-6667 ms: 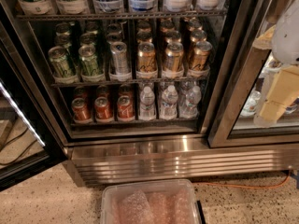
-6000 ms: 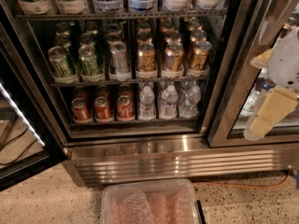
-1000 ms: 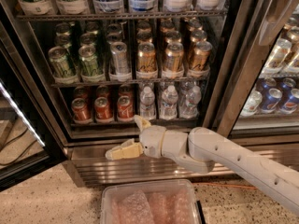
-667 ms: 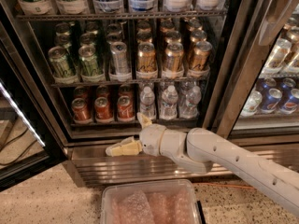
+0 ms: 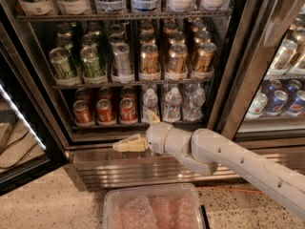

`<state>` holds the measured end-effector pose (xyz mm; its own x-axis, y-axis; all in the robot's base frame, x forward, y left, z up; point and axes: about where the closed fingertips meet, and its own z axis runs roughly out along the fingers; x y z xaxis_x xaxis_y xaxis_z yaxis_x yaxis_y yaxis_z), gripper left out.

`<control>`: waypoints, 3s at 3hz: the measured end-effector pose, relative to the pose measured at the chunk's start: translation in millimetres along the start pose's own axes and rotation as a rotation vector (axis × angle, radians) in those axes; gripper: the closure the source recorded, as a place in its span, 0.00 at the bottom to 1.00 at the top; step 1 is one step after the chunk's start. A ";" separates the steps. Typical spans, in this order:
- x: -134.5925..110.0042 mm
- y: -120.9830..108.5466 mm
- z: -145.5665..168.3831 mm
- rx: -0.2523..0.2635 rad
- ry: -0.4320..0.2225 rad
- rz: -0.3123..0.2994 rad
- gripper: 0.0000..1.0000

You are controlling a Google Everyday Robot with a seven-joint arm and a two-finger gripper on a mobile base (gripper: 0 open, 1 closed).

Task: Pick coke can from bottom shelf of fridge

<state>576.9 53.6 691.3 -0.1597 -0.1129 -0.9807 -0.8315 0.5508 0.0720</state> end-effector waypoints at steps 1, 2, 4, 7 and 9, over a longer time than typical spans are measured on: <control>4.2 -6.6 9.6 0.027 -0.011 0.001 0.00; 1.8 -25.5 19.9 0.111 -0.042 -0.009 0.00; 2.7 -29.3 20.9 0.129 -0.039 -0.006 0.26; 18.8 -21.5 57.2 0.104 -0.053 -0.001 0.07; 27.4 -26.1 89.3 0.087 -0.056 -0.003 0.08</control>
Offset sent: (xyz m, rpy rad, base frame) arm 0.0612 -0.0068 -0.0077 0.0160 -0.0882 -0.2371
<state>641.7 110.0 646.3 -0.1251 -0.0697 -0.9897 -0.7825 0.6202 0.0552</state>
